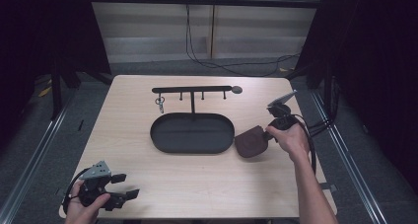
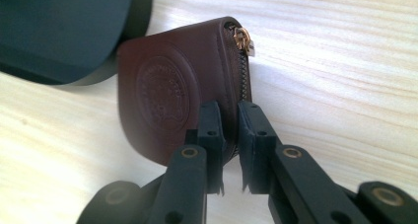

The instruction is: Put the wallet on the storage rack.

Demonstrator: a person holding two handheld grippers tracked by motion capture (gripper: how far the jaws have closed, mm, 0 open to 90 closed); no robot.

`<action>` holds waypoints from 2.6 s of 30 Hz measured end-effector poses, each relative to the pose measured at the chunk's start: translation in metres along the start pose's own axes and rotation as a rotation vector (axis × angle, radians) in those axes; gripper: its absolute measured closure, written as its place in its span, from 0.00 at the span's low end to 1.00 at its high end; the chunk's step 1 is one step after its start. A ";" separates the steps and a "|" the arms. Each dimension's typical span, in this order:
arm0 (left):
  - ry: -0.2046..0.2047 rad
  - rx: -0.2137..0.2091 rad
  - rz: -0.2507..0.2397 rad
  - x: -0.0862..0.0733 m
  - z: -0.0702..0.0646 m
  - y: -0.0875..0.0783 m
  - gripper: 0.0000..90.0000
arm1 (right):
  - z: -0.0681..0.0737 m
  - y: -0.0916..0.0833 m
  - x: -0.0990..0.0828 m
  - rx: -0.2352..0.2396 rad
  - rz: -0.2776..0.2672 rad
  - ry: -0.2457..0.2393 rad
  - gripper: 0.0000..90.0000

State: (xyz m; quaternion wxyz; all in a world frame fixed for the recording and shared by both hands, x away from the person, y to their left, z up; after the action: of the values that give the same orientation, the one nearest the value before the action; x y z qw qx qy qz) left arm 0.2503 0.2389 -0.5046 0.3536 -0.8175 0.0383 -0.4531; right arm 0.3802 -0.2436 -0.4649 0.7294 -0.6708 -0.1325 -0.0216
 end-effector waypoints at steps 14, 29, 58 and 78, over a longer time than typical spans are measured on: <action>0.005 -0.002 -0.001 0.000 0.000 -0.002 0.23 | 0.017 -0.024 0.010 -0.028 -0.004 -0.047 0.95; -0.002 -0.001 -0.007 0.000 0.001 -0.003 0.23 | 0.021 -0.043 0.015 -0.064 -0.002 -0.062 0.98; -0.006 -0.006 -0.014 0.001 0.002 -0.003 0.23 | 0.026 -0.073 0.029 -0.091 -0.039 -0.068 0.98; -0.003 -0.007 -0.010 0.001 0.002 -0.003 0.22 | 0.053 -0.094 0.046 -0.093 -0.085 -0.113 0.98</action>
State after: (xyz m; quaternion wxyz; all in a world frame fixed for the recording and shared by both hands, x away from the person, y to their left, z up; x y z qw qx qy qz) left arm 0.2517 0.2415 -0.5025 0.3486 -0.8196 0.0353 -0.4534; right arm 0.3963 -0.1941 -0.3601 0.6872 -0.6979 -0.2008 -0.0210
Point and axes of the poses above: each handheld gripper's, and its own axes: y roughly forward along the jaws, x roughly out of its top, z roughly to its left, the point moved 6 cm from there along y, roughly forward along the jaws, and after that the axes turned 8 degrees about -x, right-handed, at the moved point
